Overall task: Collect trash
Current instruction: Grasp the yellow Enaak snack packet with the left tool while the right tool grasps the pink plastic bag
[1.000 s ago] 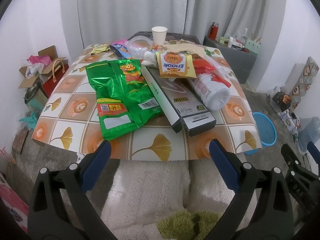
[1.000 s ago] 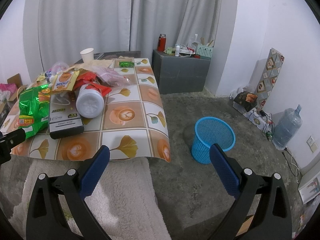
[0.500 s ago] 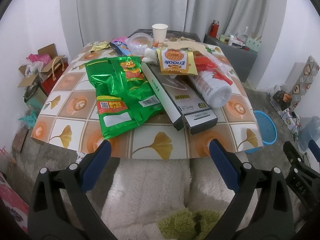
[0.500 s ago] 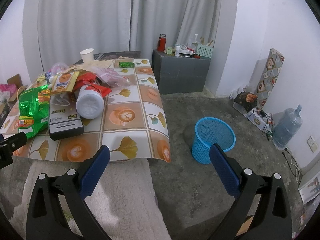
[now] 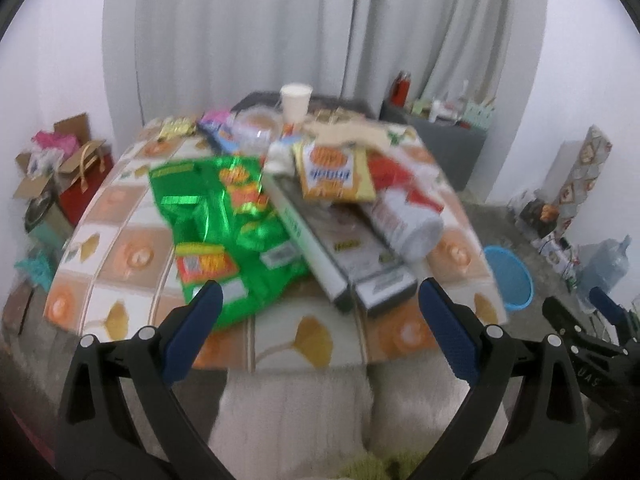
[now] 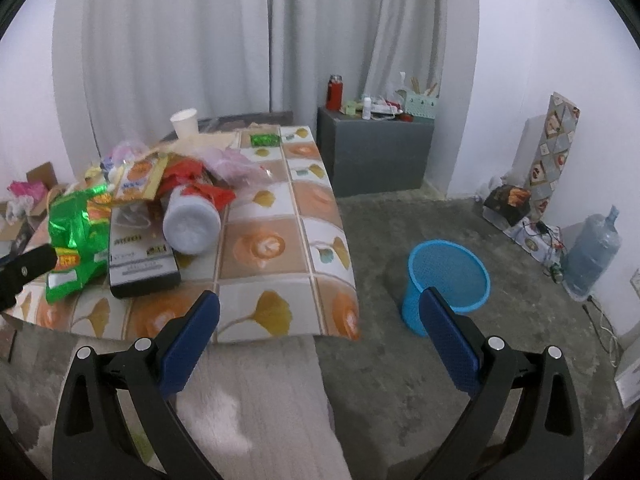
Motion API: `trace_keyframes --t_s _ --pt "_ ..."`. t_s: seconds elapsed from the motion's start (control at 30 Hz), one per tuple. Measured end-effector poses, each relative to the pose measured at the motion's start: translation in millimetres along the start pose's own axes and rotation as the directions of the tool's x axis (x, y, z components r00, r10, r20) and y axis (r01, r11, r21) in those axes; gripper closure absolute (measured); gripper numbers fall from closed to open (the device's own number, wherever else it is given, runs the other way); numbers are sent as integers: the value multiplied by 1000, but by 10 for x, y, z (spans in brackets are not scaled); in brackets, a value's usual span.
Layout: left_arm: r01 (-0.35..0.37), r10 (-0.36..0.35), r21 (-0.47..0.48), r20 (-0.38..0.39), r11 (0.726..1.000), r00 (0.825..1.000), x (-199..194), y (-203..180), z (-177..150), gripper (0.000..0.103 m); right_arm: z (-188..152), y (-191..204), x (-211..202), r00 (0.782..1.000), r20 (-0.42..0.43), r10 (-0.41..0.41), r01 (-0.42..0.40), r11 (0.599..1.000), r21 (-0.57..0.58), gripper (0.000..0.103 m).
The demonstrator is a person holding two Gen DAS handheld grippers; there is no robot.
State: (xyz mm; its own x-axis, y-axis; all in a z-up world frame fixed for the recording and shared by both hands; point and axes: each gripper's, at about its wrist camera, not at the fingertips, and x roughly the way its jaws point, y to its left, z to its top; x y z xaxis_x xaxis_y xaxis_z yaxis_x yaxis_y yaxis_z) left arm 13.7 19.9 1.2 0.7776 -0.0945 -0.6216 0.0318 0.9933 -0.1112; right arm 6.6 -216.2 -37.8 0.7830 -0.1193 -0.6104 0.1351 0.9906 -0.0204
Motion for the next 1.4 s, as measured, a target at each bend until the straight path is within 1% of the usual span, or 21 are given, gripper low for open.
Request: trace_keyframes --t_s 0.1,0.3,0.33,0.4,0.47,0.5,0.6,0.67,0.7,0.73,0.8,0.83,0.87,0.93,1.03,1.07,1.1,1.13,1.2,1.27,1.4 --pt "53 -54 18 47 998 997 42 8 135 9 55 -35 52 999 22 30 -31 999 15 6" --pt "185 -183 -26 62 982 981 250 53 376 9 203 -192 283 987 -5 161 -160 982 99 6" --pt "210 -208 -40 61 977 976 308 71 426 10 236 -231 344 981 -12 192 -189 974 122 6" --pt "258 -254 -82 46 963 966 453 122 517 19 271 -284 441 970 -23 243 -236 958 161 6" --pt "282 -282 -130 20 951 959 616 177 581 25 338 -384 608 941 -38 337 -319 917 240 6" --pt "283 -287 -163 3 945 958 728 216 632 29 355 -416 689 924 -44 379 -353 893 281 6" --pt "268 -283 -201 -50 942 958 989 280 712 31 423 -538 988 848 -44 529 -464 779 423 6" --pt "261 -289 -255 -79 931 954 1167 354 775 36 480 -601 1266 769 -33 639 -529 663 530 6" --pt "254 -289 -275 -93 927 953 1247 385 804 40 502 -613 1359 743 -30 669 -540 625 564 6" --pt "257 -296 -293 -99 921 950 1291 416 825 41 523 -618 1530 701 -27 713 -549 562 619 6" --pt "269 -316 -310 -114 912 942 1391 457 861 43 554 -575 1774 636 -15 772 -561 475 678 6" --pt "273 -323 -315 -121 909 939 1426 482 863 44 568 -554 1855 614 -12 789 -560 447 698 6" --pt "273 -325 -317 -126 908 937 1458 486 863 47 585 -505 1988 584 -9 811 -558 410 722 6" --pt "269 -326 -318 -142 909 935 1507 485 859 50 615 -407 2193 542 -7 840 -548 360 755 6" --pt "256 -316 -307 -165 917 934 1575 482 849 55 638 -286 2415 495 -3 869 -524 301 796 7" --pt "252 -313 -307 -170 918 934 1596 494 849 59 653 -268 2458 491 -2 871 -522 296 800 9" --pt "248 -311 -307 -176 919 934 1618 496 839 62 707 -253 2485 500 0 866 -527 304 794 11" --pt "244 -309 -310 -181 919 934 1629 512 830 63 746 -254 2531 495 6 869 -528 296 796 11" --pt "242 -310 -313 -186 918 932 1651 519 817 71 797 -234 2630 478 17 878 -517 266 814 12" --pt "239 -303 -303 -186 923 935 1657 508 811 74 852 -202 2710 482 5 876 -502 272 821 15" --pt "248 -304 -287 -172 925 937 1647 507 818 89 895 -135 2848 482 -26 876 -470 284 836 26"
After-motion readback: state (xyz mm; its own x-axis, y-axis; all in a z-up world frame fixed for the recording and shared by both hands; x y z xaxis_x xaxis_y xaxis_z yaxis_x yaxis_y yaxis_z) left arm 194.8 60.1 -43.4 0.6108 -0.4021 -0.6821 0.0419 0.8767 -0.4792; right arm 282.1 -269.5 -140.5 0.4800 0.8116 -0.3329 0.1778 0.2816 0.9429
